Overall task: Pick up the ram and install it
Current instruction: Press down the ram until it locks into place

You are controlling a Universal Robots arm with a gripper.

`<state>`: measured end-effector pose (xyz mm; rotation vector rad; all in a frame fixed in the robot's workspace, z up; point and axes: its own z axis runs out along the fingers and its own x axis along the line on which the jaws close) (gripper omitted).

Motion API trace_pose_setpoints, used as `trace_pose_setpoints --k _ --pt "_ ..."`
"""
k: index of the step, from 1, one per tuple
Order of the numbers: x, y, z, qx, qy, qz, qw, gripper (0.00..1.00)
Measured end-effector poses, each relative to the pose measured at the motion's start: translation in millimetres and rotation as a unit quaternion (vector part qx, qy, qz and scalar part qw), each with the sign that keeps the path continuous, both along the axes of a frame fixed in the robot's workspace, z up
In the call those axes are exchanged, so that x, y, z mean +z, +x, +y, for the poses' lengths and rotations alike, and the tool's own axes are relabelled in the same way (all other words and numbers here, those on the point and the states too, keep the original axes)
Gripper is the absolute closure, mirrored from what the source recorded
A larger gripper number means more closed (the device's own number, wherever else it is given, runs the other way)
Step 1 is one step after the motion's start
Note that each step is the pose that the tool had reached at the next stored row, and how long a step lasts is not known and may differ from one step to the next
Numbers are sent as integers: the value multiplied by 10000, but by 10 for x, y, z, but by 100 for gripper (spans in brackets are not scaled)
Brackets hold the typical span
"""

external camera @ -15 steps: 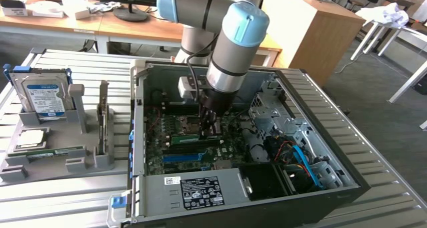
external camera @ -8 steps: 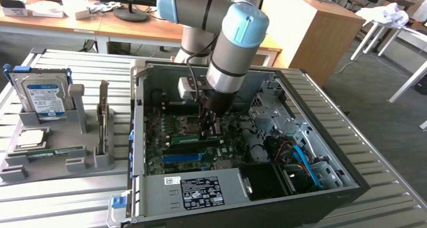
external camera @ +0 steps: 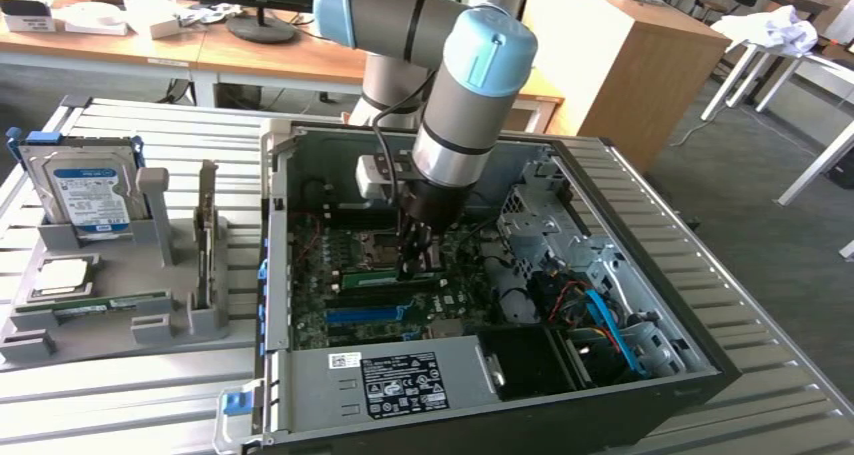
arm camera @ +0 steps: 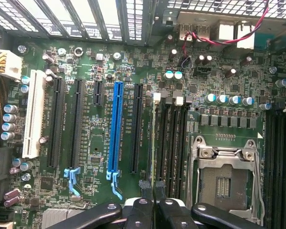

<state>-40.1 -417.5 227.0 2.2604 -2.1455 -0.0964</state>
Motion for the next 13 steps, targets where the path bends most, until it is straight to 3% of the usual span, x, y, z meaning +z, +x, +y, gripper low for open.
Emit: trace_pose_setpoints --k 13 --pt "2 17 0 0 1 0 10000 88"
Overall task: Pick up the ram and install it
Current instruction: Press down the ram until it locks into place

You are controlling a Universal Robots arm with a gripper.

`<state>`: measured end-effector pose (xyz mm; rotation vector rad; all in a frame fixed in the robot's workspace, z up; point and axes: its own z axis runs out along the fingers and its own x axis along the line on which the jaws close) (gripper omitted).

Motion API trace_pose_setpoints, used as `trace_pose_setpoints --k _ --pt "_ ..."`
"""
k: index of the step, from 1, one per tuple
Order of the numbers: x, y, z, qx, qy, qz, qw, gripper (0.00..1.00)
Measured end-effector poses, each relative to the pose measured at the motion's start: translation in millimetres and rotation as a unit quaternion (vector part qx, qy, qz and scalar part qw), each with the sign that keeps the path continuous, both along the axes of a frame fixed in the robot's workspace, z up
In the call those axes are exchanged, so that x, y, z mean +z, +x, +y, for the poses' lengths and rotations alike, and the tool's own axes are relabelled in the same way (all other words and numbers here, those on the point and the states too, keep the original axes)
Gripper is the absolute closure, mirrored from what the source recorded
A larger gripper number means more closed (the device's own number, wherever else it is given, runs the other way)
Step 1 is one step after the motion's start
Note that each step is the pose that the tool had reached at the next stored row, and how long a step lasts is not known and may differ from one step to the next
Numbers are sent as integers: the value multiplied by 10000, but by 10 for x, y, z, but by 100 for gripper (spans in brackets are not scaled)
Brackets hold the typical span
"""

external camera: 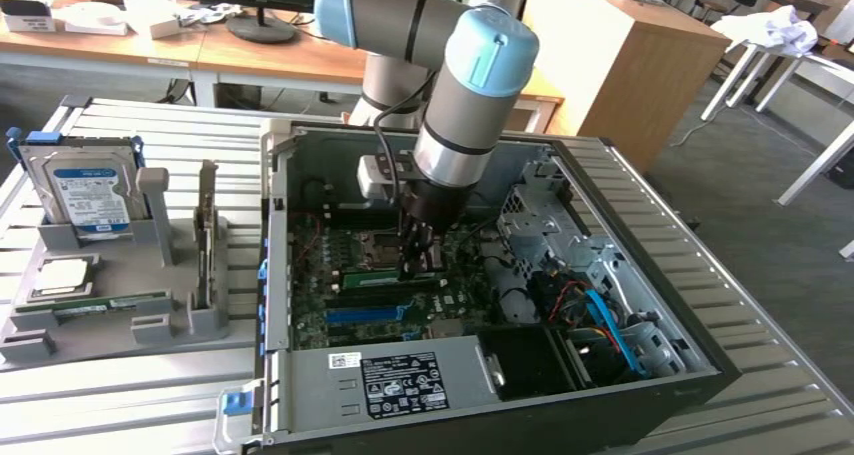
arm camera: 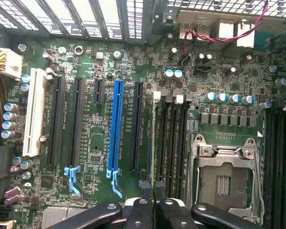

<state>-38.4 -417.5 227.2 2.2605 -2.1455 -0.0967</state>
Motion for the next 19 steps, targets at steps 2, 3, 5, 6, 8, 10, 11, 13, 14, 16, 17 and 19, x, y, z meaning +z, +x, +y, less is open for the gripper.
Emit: trace_pose_setpoints --k 2,3,5,6,8,10,11,13,14,16,17,19 --pt "-6 0 0 0 1 0 10000 88" --pt "-10 0 0 -1 1 1 10000 88" --pt "-21 0 1 -2 2 7 10000 88" --pt "-21 0 0 -2 0 8 10000 88" --pt "-21 0 0 -3 0 8 10000 88" --pt "-21 0 0 -3 1 8 10000 88" --pt "-21 0 1 -3 2 8 10000 88" --pt "-17 6 1 -1 2 8 10000 88" --pt "-16 9 0 -2 2 8 10000 88" --pt "-12 16 0 -2 1 8 10000 88" --pt "-10 19 0 -2 1 8 10000 88" --pt "-9 20 0 -3 1 8 10000 88"
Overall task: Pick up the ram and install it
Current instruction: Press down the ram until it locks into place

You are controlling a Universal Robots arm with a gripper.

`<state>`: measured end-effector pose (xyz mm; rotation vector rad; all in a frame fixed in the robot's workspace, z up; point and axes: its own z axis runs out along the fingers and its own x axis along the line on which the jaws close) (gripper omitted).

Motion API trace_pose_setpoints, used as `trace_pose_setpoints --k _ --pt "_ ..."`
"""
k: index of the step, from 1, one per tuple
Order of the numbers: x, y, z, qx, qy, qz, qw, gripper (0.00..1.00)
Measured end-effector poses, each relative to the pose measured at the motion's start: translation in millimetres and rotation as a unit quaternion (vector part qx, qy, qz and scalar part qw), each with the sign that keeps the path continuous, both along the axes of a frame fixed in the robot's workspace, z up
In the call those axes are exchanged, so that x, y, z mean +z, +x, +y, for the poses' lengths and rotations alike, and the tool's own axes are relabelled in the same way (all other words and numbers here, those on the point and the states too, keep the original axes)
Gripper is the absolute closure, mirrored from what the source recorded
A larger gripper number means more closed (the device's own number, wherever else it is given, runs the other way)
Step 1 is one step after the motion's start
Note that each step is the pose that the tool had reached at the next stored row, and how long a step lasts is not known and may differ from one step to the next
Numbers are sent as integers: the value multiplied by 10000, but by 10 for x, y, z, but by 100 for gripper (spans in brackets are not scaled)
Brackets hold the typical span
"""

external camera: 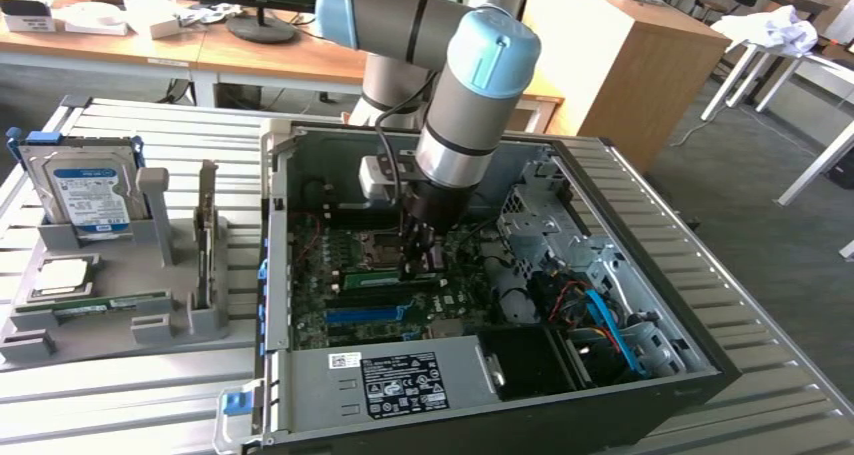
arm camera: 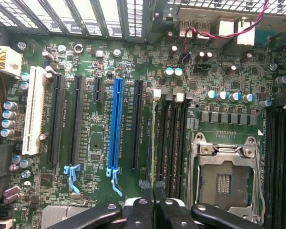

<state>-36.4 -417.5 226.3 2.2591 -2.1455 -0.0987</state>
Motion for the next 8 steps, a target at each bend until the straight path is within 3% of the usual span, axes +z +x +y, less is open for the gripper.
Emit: trace_pose_setpoints --k 8 --pt "0 -11 -29 -59 2 0 10000 88"
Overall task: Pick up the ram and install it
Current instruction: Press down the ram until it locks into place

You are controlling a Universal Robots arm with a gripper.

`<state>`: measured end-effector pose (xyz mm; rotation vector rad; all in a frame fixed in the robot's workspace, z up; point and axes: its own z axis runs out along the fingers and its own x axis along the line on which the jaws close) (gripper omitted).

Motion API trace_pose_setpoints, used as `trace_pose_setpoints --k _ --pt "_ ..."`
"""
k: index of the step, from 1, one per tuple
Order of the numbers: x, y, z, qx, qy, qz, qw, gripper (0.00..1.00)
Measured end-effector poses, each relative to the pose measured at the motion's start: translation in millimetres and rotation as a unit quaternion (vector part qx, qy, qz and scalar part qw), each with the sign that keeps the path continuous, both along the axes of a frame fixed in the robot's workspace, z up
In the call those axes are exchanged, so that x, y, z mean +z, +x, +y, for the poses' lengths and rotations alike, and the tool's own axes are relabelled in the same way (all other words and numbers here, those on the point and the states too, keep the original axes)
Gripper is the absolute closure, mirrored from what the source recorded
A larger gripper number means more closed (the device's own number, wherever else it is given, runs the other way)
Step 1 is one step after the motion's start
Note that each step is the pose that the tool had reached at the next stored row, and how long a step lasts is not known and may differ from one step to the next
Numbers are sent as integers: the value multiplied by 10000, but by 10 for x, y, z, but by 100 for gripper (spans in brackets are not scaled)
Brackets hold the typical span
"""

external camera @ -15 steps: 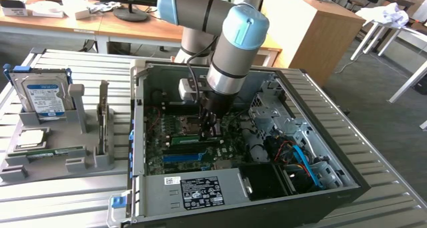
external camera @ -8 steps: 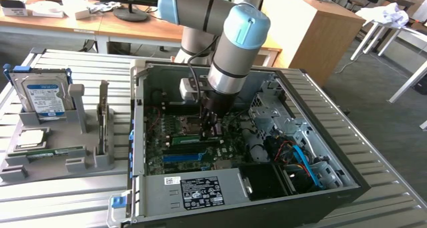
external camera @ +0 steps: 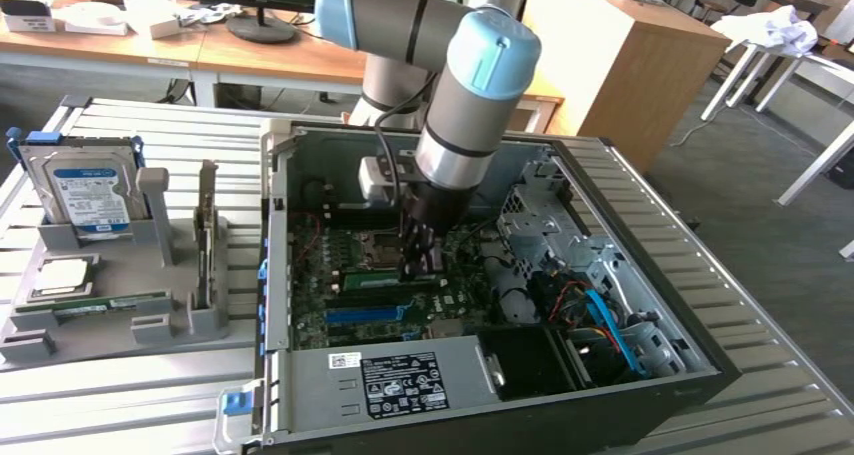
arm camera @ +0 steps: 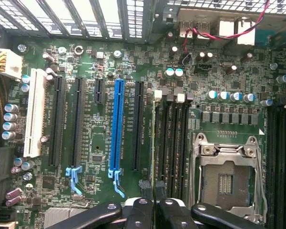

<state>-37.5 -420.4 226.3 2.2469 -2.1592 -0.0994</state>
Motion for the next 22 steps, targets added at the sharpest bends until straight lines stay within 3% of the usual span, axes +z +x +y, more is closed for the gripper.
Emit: trace_pose_setpoints --k 6,11,22 --pt "0 -2 -18 0 0 0 10000 88" --pt "-1 -1 20 0 1 0 10000 88" --pt "-7 -25 20 -14 -2 2 10000 88"
